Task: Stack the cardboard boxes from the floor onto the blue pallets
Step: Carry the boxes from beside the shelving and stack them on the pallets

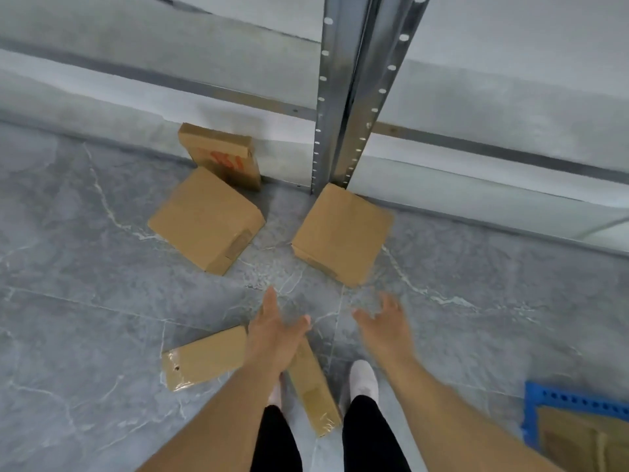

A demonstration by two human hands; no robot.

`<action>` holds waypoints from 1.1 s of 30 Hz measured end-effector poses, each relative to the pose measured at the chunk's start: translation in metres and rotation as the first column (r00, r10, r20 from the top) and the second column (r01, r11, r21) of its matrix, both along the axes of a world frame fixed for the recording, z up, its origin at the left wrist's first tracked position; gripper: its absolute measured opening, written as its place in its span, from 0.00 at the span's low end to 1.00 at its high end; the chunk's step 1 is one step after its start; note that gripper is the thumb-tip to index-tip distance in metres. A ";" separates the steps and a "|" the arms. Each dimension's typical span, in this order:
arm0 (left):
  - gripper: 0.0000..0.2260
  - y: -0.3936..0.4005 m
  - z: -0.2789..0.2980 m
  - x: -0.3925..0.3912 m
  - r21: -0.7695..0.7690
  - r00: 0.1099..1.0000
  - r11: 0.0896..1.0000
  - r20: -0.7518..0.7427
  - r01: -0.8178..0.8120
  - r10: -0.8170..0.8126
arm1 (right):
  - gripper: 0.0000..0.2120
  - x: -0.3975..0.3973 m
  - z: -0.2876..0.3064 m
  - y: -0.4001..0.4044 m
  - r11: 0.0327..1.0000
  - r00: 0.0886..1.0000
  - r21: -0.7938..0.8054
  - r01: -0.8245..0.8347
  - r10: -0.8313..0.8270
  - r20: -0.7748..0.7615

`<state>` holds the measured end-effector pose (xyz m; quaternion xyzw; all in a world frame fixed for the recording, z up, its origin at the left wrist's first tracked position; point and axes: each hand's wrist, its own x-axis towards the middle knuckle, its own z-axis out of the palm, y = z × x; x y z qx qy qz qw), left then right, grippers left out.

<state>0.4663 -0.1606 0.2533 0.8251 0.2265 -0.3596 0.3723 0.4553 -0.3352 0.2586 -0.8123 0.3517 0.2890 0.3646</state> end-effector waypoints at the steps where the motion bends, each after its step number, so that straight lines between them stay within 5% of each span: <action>1: 0.39 0.003 -0.018 0.010 0.010 1.000 1.000 -0.005 0.023 -0.023 | 0.33 0.003 -0.017 -0.001 0.999 0.999 -0.011 0.036 -0.036 0.001; 12: 0.41 -0.003 -0.224 0.128 0.073 0.980 0.984 0.111 0.160 -0.167 | 0.31 0.056 -0.229 -0.027 0.976 0.987 -0.156 0.154 -0.158 -0.012; 21: 0.32 -0.038 -0.333 0.184 0.004 0.982 1.000 0.186 0.024 -0.024 | 0.22 0.089 -0.336 -0.051 0.931 0.933 -0.053 0.360 -0.359 0.037; 26: 0.29 -0.043 -0.325 0.167 -0.033 0.980 0.999 0.198 -0.017 0.023 | 0.17 0.073 -0.327 -0.056 0.889 0.888 0.083 0.450 -0.455 0.066; 33: 0.22 -0.050 -0.224 0.119 -0.031 0.981 0.996 0.179 0.082 -0.075 | 0.15 0.019 -0.232 -0.068 0.893 0.894 0.050 0.447 -0.448 0.021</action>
